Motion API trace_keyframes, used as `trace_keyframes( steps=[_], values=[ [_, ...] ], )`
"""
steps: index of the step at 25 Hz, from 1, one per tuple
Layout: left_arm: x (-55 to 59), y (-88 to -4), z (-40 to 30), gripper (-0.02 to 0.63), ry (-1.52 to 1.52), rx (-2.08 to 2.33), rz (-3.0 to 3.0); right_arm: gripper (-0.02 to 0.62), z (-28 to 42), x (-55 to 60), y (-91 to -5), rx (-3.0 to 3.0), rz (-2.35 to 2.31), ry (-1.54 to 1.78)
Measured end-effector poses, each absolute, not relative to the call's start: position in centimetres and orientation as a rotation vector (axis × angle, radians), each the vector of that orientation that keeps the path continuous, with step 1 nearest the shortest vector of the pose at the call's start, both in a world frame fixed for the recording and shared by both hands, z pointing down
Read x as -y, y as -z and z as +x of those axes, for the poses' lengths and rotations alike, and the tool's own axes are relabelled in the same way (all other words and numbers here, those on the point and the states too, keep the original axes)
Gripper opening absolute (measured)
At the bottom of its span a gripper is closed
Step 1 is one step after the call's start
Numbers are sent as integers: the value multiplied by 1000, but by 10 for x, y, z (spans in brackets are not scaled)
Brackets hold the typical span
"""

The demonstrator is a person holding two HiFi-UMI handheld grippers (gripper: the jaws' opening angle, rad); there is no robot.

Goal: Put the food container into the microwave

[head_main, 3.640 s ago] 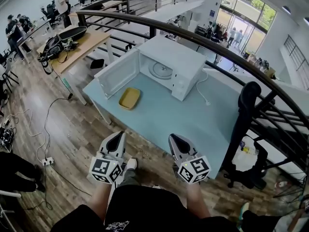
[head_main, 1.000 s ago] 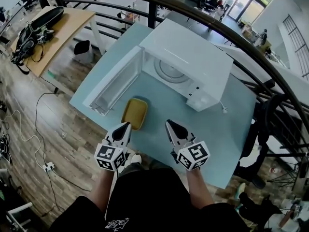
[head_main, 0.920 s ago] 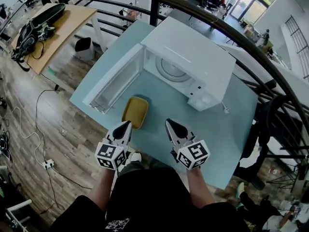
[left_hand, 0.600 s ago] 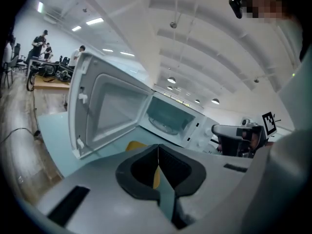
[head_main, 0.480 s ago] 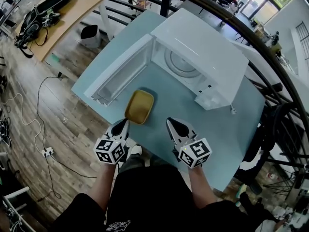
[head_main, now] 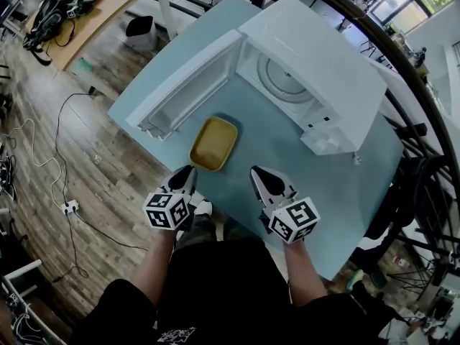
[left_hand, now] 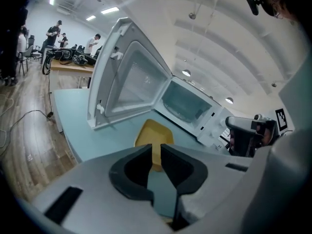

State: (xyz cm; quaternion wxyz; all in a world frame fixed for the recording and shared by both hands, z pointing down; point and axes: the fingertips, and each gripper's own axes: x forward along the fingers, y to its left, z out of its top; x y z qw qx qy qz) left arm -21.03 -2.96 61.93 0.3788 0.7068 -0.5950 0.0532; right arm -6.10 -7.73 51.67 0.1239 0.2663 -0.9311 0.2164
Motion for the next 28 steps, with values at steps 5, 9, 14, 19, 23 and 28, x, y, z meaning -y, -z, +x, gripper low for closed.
trace_keyframes(
  steps=[5, 9, 14, 19, 23, 28],
  values=[
    [26, -635, -208, 57, -180, 1491, 1793, 8, -60, 78, -526, 2703, 778, -663],
    [25, -649, -210, 81, -93, 1458, 1707, 8, -57, 79, -534, 2686, 778, -674],
    [26, -660, -212, 87, 184, 1386, 1536, 8, -53, 81, -542, 2670, 792, -688],
    [27, -669, -209, 87, 330, 1338, 1454, 8, -52, 82, -548, 2660, 790, -690],
    [31, -671, -207, 87, 518, 1267, 1341, 8, -50, 83, -550, 2654, 799, -697],
    [39, -678, -207, 87, 619, 1230, 1256, 8, -45, 86, -554, 2640, 818, -713]
  ],
)
